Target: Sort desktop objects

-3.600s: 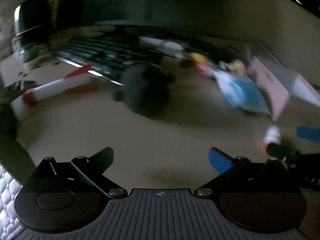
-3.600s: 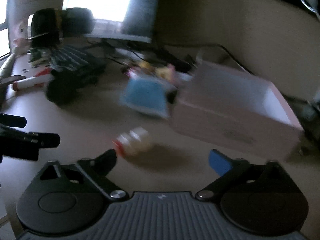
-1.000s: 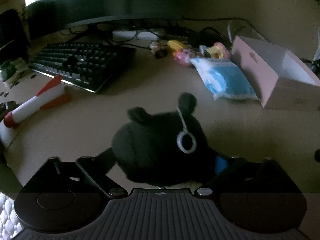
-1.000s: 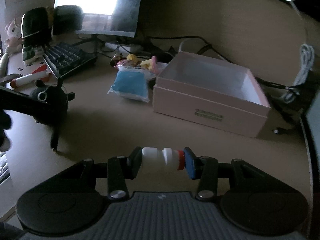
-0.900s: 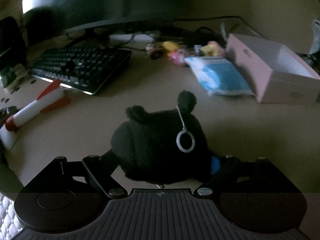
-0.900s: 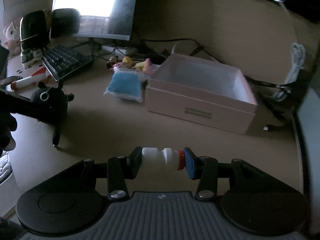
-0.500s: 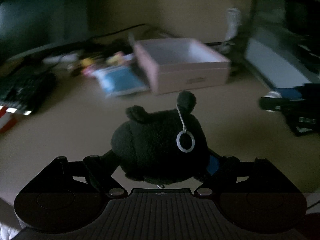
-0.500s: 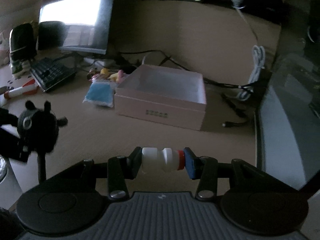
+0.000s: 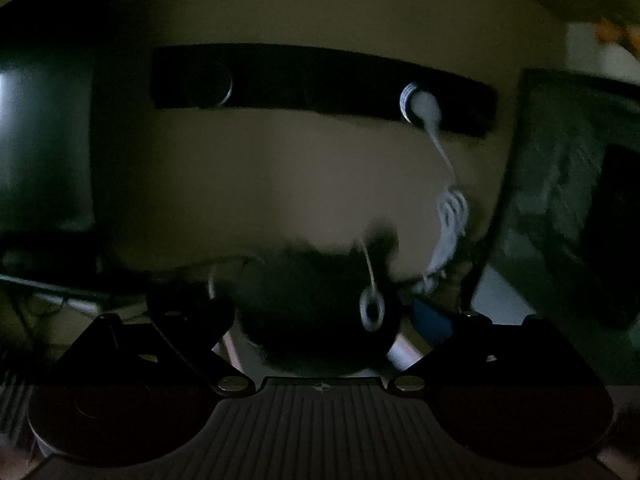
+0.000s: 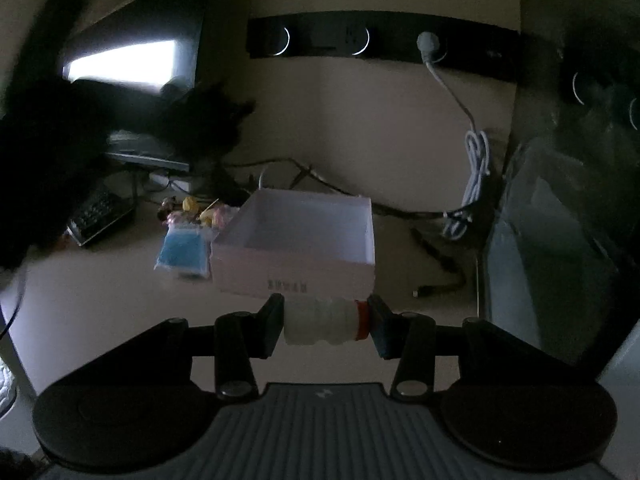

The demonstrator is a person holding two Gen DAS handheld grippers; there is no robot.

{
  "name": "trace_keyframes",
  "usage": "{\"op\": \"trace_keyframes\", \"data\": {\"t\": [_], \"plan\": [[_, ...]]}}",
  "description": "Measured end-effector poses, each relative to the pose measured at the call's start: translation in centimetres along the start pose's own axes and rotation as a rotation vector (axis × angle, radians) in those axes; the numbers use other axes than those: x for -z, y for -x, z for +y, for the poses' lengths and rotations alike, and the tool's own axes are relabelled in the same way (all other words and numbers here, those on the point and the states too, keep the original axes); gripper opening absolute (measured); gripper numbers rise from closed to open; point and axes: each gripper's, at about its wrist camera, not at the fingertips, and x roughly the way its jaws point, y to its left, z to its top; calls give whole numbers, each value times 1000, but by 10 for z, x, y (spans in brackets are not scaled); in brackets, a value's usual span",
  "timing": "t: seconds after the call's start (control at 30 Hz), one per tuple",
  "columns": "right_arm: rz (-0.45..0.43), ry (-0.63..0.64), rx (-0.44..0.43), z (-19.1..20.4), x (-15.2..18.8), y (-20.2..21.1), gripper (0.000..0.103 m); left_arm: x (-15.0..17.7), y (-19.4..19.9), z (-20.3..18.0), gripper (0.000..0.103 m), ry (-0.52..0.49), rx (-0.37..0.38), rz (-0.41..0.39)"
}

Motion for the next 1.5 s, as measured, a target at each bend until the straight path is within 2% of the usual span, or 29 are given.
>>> {"op": "trace_keyframes", "data": {"t": [0.07,0.13,0.2,0.37,0.53,0.57,0.6,0.63,0.77,0.9,1.03,1.17,1.2,1.23,1.27,1.37,1.43,1.5], "plan": [[-5,9,-9,4,-3,-4,44,-3,-2,7,100,13,-21,-4],[-4,2,-20,6,-5,-7,44,8,3,14,101,26,-44,4],[0,-15,-26,6,-8,-12,44,28,9,20,101,47,-73,48],[-25,-34,-28,8,-31,-33,44,102,24,37,101,82,-174,200],[-116,0,-14,18,-72,-69,44,149,49,46,101,186,-189,278],[-127,5,-9,21,-81,-79,46,157,57,50,101,193,-197,284],[-129,2,-10,23,-88,-87,57,162,62,51,101,190,-212,287],[-131,-15,-8,24,-94,-94,68,163,67,53,101,183,-229,286],[-119,-36,-21,31,-99,-111,72,174,82,67,101,185,-306,291],[-50,-7,-50,50,-78,-126,79,186,89,89,101,250,-363,325],[50,49,-119,87,-52,-147,79,195,99,110,101,281,-411,348],[77,104,-181,131,-45,-162,78,196,109,132,101,284,-445,340],[78,118,-190,142,-47,-167,72,196,112,137,101,286,-452,337],[84,130,-199,153,-51,-173,61,196,115,143,101,292,-457,334],[99,139,-206,164,-55,-181,59,196,117,149,101,300,-460,332],[112,172,-180,193,-63,-206,60,197,123,165,101,317,-470,333],[130,186,-139,210,-64,-225,69,199,127,175,101,324,-474,334],[152,190,-93,220,-62,-239,71,200,128,181,101,326,-471,334]]}}
